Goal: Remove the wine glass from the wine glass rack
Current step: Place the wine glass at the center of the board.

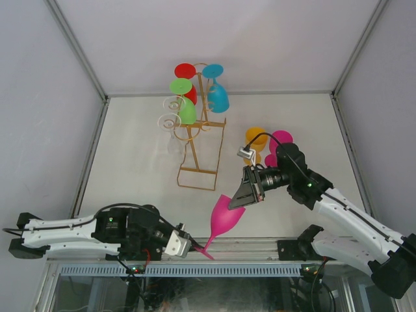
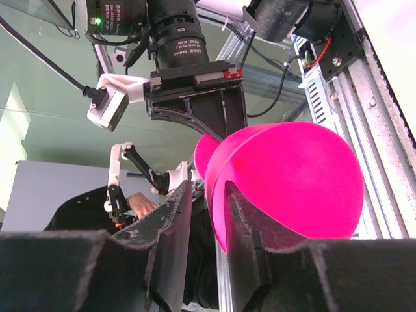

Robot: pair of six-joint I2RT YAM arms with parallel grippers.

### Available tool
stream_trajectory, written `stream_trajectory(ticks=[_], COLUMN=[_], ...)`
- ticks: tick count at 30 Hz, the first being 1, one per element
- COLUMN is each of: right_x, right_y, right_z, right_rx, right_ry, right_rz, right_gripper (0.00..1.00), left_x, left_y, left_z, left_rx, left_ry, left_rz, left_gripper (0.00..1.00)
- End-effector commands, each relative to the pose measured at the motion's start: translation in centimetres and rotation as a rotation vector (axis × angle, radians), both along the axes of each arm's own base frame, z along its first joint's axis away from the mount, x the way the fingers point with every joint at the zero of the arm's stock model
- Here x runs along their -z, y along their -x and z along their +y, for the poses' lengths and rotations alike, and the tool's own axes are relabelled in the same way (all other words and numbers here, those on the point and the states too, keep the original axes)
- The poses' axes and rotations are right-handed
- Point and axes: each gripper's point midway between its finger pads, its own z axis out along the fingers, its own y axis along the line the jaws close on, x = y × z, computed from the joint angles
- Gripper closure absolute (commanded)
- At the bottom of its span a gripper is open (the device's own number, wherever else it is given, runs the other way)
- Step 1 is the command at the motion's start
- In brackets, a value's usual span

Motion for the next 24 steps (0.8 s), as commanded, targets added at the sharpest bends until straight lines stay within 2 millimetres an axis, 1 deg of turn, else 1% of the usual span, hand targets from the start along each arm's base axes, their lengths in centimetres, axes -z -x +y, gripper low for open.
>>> stream_trajectory(ticks=[1, 3, 7, 9, 11, 14, 16, 18, 21, 24], right_x=[-1.0, -1.0, -0.5, 0.0, 0.3, 0.1, -0.3, -0.3, 0.0, 0.0], right_y=[1.8, 2.0, 2.0, 1.6, 0.9, 0.4, 0.4, 0.3, 0.4, 0.4], right_z=[-0.1, -0.2, -0.2, -0.1, 0.0, 0.1, 0.2, 0.6, 0.8, 0.8], right_rx=[-0.085, -0.097, -0.106, -0.091, -0.062, -0.054, -0.051, -0.039, -0.050, -0.050], right_ry=[-0.051, -0.052, -0.033, -0.008, 0.007, -0.002, -0.015, -0.011, -0.004, -0.002], right_rz=[-0.053, -0.054, -0.048, -0.035, -0.025, -0.019, -0.026, -0.028, -0.020, -0.021], right_gripper=[0.72, 0.69, 0.64, 0.61, 0.61, 0.66, 0.66, 0.67, 0.69, 0.75], left_x=[-2.4, -2.5, -2.8, -3.1, -3.0, -2.3, -1.8, -1.3, -1.1, -0.8], left_y=[-1.8, -2.2, -2.2, -2.3, -2.6, -2.9, -2.9, -2.8, -3.0, -3.2], left_z=[-0.8, -0.8, -0.6, -0.5, -0.3, -0.1, -0.1, -0.2, -0.3, -0.3], left_rx=[-0.098, -0.111, -0.086, -0.081, -0.085, -0.090, -0.086, -0.076, -0.086, -0.104], left_ry=[0.069, 0.076, 0.102, 0.108, 0.093, 0.047, 0.021, 0.003, -0.001, -0.001], left_rz=[-0.030, -0.045, -0.091, -0.116, -0.137, -0.160, -0.165, -0.163, -0.166, -0.162], left_gripper=[1.00, 1.00, 1.00, 1.00, 1.00, 1.00, 1.00, 1.00, 1.00, 1.00])
